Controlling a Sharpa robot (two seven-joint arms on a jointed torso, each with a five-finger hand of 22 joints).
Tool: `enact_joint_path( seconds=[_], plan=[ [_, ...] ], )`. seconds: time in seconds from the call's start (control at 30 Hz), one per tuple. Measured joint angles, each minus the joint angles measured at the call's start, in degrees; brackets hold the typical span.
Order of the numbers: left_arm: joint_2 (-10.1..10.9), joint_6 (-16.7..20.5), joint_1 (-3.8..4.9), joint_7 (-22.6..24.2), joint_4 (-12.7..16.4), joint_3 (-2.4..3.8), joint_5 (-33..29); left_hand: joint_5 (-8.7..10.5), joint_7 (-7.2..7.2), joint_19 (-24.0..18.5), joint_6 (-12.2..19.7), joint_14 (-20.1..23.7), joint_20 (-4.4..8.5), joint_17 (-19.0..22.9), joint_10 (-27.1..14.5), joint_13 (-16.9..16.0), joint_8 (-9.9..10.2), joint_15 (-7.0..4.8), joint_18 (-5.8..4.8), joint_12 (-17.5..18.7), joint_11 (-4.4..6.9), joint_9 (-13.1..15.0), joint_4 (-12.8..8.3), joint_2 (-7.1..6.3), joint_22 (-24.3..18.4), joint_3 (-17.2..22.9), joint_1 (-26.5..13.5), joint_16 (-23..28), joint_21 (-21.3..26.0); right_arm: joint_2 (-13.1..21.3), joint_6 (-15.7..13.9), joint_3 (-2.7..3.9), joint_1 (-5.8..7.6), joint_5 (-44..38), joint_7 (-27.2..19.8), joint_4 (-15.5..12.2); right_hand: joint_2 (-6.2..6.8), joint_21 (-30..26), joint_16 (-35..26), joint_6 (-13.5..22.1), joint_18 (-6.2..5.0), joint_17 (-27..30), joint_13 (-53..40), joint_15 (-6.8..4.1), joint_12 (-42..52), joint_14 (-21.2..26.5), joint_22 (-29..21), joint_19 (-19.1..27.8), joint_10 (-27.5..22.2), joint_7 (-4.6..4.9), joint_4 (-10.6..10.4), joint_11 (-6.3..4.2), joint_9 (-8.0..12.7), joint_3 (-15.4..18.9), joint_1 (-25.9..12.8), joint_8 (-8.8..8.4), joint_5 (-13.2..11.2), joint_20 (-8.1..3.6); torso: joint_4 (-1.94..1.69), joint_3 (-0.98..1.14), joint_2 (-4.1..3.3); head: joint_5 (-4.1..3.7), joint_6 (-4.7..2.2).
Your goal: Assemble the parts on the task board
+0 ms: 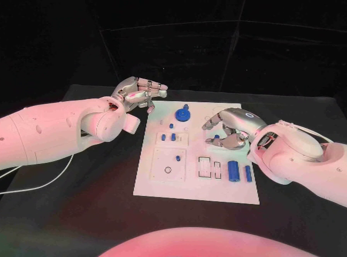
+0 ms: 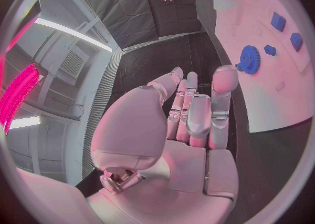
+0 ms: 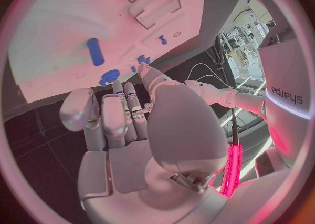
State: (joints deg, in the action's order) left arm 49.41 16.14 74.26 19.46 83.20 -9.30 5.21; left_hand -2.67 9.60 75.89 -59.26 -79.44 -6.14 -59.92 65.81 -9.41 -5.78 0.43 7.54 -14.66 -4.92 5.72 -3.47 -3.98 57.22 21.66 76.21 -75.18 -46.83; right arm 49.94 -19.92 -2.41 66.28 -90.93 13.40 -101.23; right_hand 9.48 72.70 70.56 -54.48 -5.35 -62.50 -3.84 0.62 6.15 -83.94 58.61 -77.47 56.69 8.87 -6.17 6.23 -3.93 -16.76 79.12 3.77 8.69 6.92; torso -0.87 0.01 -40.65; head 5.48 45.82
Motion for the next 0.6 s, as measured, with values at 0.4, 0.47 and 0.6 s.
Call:
enact_joint_path(
  seconds=[0.4,0.47,0.6],
  plan=[
    [-0.08,-0.09,0.0,-0.01,0.11,-0.02,0.0,0.0,0.0,0.0,0.0,0.0,0.0,0.0,0.0,0.0,0.0,0.0,0.0,0.0,0.0,0.01,0.0,0.0,-0.04,0.0,0.0,0.0,0.0,-0.6,3.89,0.02,0.47,-0.33,1.12,3.65,-0.6,-1.0,-0.35,1.98,0.0,0.73,0.06,0.41,1.12,0.0,-1.63,0.3,-2.98,-0.14,-1.77,0.33,-0.01,4.69,2.02,0.0,-0.22,0.13,-0.18,0.02,-0.09,-1.07,-0.84],
    [-0.08,-0.09,-0.01,-0.01,0.12,-0.02,0.0,0.0,0.0,0.0,0.0,0.0,0.0,0.0,0.0,0.01,0.0,0.0,0.0,0.0,0.0,0.01,0.0,0.0,-0.04,0.0,0.0,0.0,0.0,-0.72,4.83,0.02,0.49,-0.4,1.23,4.01,-0.99,-1.0,-0.34,1.98,0.0,0.73,0.06,0.41,1.33,0.0,-1.63,0.3,-2.98,-0.14,-1.83,0.33,-0.04,4.75,2.41,0.0,-0.22,0.13,-0.19,0.02,-0.1,-1.07,-0.72],
    [-0.08,-0.09,-0.01,-0.01,0.12,-0.02,0.0,0.0,0.0,0.0,0.0,0.0,0.0,0.04,0.0,0.01,0.0,0.0,0.0,0.0,0.0,-0.04,0.0,0.0,-0.04,0.0,0.0,0.0,0.0,-0.88,6.63,0.02,0.49,-0.49,1.43,4.46,-1.3,-1.0,-0.34,1.98,0.0,0.77,-0.01,0.41,2.44,0.0,-1.63,0.29,-2.84,-0.14,-2.06,0.19,-0.18,4.98,3.16,0.0,-0.22,0.13,-0.19,0.02,-0.1,-0.99,-0.58]
  ],
)
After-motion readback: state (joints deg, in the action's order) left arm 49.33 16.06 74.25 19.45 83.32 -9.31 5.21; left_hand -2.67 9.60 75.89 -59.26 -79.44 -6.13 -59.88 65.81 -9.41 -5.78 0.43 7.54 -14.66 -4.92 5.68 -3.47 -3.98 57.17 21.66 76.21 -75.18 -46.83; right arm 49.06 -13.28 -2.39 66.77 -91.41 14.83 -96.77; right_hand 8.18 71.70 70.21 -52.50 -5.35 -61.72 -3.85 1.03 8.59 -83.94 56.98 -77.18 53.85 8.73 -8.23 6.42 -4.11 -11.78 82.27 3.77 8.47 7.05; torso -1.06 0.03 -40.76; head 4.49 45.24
